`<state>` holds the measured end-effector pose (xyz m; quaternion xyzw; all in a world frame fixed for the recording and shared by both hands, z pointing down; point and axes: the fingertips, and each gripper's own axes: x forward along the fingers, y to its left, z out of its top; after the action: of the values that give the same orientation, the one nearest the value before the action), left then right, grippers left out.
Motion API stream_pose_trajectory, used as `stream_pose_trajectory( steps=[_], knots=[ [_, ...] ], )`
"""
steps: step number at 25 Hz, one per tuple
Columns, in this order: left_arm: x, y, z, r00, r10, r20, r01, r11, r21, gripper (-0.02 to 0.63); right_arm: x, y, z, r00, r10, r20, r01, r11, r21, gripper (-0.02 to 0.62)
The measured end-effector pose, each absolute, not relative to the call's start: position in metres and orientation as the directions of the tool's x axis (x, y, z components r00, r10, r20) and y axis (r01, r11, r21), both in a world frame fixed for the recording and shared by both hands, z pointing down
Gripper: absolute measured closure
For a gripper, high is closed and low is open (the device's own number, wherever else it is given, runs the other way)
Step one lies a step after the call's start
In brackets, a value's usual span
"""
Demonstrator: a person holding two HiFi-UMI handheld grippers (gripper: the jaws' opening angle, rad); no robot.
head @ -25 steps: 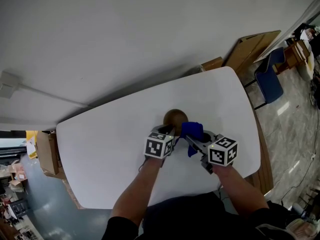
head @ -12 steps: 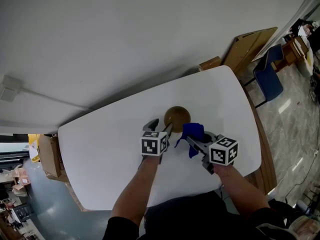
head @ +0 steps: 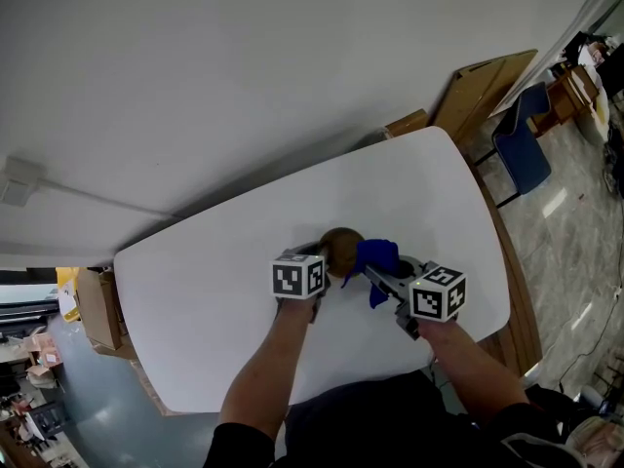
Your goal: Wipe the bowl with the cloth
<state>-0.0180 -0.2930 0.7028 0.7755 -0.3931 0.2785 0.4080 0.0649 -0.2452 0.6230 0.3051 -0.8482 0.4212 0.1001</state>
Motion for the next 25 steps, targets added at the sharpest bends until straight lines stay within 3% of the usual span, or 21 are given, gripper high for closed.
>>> stream_pose_trajectory(
  steps=[11,18,25],
  knots=[
    [-0.052,-0.279,0.559,0.568,-0.614,0.548,-0.822,-0.379,0.426,0.591,0.074,-0.234,0.548,-0.8,-0.501,0.332,-0.591,0.556,-0.585,0.525],
    [-0.063,-0.243,0.462,0.598,-0.65,0.468,-0.798,-0.536,0.275,0.591,0.021,-0.182,0.453,-0.919,-0.362,0.155,-0.39,0.785,-0.48,0.525],
    [-0.07,-0.205,0.39,0.619,-0.696,0.364,-0.782,-0.587,0.209,0.591,-0.002,-0.121,0.4,-0.963,-0.258,0.082,-0.269,0.883,-0.385,0.525]
  ],
)
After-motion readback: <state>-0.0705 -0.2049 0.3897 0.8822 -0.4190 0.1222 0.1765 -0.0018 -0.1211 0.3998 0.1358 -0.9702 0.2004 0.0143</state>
